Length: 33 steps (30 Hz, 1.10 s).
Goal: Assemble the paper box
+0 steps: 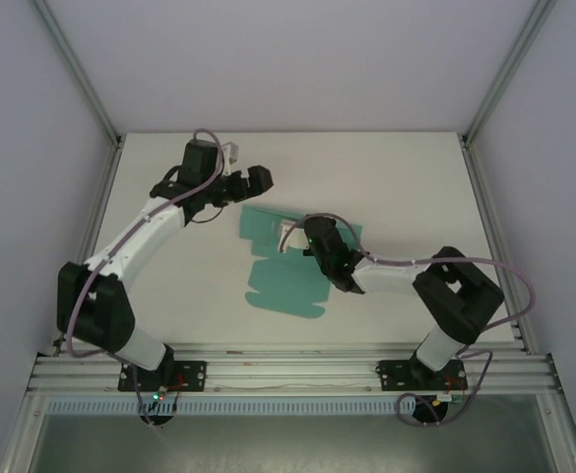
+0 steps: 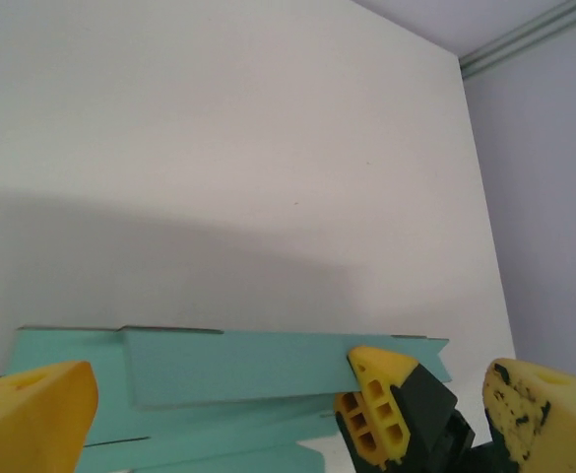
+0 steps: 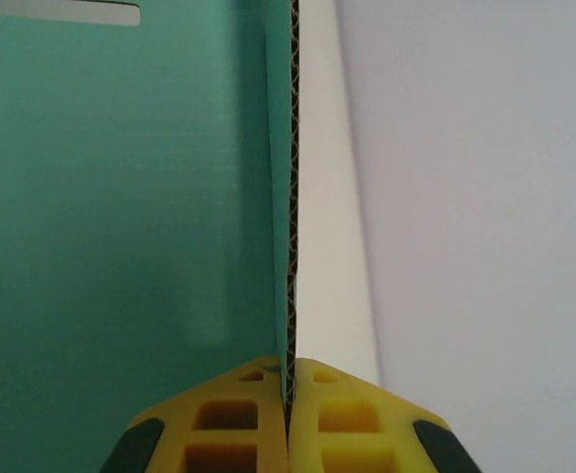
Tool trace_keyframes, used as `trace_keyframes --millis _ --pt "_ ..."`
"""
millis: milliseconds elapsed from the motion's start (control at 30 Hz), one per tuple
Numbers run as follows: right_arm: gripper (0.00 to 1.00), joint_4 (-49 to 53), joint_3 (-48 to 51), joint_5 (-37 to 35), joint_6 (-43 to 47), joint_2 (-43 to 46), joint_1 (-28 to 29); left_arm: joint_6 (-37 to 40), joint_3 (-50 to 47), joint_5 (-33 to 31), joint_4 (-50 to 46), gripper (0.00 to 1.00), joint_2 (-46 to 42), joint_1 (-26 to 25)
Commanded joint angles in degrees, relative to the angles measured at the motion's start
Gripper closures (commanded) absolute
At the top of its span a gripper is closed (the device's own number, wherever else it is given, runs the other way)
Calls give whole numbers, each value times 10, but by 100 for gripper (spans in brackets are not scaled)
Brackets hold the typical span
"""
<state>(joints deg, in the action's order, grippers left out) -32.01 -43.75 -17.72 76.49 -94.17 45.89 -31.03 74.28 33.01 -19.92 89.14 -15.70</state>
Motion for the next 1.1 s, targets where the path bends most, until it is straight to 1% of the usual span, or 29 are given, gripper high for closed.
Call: trace_keyframes --millis 0,67,100,133,267,300,367,433,567,633,733,800,867,933,967,1033,1067 --pt "100 -87 -6 -34 42 -10 2 4 26 45 -15 0 31 -2" --pt "100 -61 -15 -32 29 -10 3 2 23 58 -1 2 42 -5" --pt "100 -43 -19 -29 24 -9 3 1 23 68 5 5 49 -7" --pt "100 -39 -21 -29 19 -9 3 0 24 76 8 8 56 -8" --pt "100 -24 -24 -22 9 -6 3 9 23 96 14 27 77 -14" --pt "100 -17 -27 -21 6 -6 3 11 23 99 13 30 80 -14" --pt "100 -18 -34 -30 -4 -10 3 22 25 103 0 37 88 -15" --pt "100 -37 -37 -35 -12 -14 3 24 22 103 -9 38 91 -18" --pt "100 -40 -51 -36 -44 -16 3 11 4 131 0 39 95 -24" --pt "100 -48 -53 -37 -52 -16 2 4 -6 129 6 39 92 -30" --pt "100 -44 -50 -24 -62 -15 3 -34 -30 155 59 39 86 -36" --pt "100 -38 -51 -18 -65 -15 3 -58 -39 179 99 41 85 -36" --pt "100 -44 -48 -12 -65 -14 5 -74 -45 176 125 43 86 -38" --pt "100 -47 -45 -1 -74 -10 7 -90 -44 172 139 47 91 -37" --pt "100 -45 -45 8 -84 -7 8 -102 -44 170 149 52 93 -37" --pt "100 -33 -44 28 -98 0 8 -128 -54 169 186 56 95 -37" --pt "100 -31 -44 34 -103 2 8 -140 -59 169 203 59 96 -37"
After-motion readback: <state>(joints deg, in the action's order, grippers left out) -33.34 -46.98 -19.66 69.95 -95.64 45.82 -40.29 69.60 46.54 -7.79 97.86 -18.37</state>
